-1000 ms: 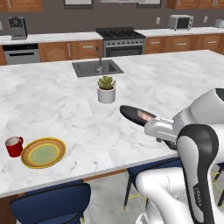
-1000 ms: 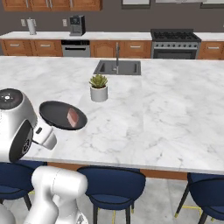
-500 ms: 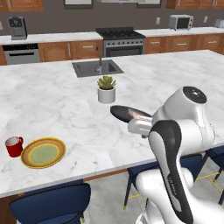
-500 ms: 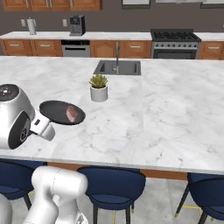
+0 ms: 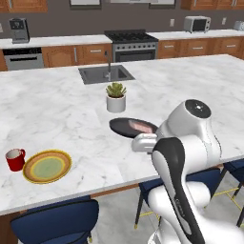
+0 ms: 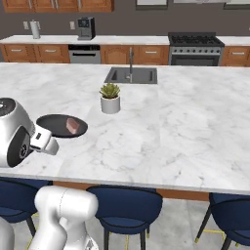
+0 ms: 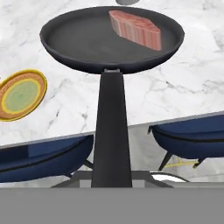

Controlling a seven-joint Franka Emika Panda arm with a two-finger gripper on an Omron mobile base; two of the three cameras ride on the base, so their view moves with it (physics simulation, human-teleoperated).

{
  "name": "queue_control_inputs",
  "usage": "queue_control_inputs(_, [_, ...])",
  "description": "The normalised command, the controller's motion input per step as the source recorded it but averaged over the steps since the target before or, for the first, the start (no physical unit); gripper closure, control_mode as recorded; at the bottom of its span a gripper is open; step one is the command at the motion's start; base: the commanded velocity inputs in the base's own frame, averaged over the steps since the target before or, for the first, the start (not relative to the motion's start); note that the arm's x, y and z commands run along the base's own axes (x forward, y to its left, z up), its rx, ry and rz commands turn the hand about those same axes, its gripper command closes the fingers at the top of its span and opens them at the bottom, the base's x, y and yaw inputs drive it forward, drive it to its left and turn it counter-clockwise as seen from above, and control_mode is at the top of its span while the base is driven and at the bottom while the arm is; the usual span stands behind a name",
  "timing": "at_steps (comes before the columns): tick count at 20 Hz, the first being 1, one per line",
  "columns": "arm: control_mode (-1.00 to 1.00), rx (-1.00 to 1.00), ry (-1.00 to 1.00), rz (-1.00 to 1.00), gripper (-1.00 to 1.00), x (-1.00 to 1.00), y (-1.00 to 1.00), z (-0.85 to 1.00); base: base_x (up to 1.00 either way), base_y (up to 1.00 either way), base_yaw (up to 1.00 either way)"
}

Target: Pick up the pan with the steak in it and place it on the dining table. Then place the steak on the plate.

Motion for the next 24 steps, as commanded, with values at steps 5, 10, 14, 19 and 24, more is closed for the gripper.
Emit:
queue_control_inputs(5, [-1.00, -0.05, -0.07, 0.13, 1.00, 0.03, 0.17, -0.20, 0.00, 0.00, 0.00])
queue_control_inputs(10, [-1.00, -0.03, -0.05, 0.17, 1.00, 0.00, -0.05, -0.22, 0.00, 0.00, 0.00])
queue_control_inputs(14, [-1.00, 0.01, -0.04, 0.23, 1.00, 0.06, -0.52, -0.15, 0.00, 0.00, 0.00])
queue_control_inputs(19, [-1.00, -0.04, 0.00, 0.23, 1.00, 0.14, -0.26, -0.26, 0.00, 0.00, 0.00])
queue_control_inputs(24, [-1.00, -0.07, -0.01, 0.20, 1.00, 0.05, -0.07, -0.33, 0.00, 0.00, 0.00])
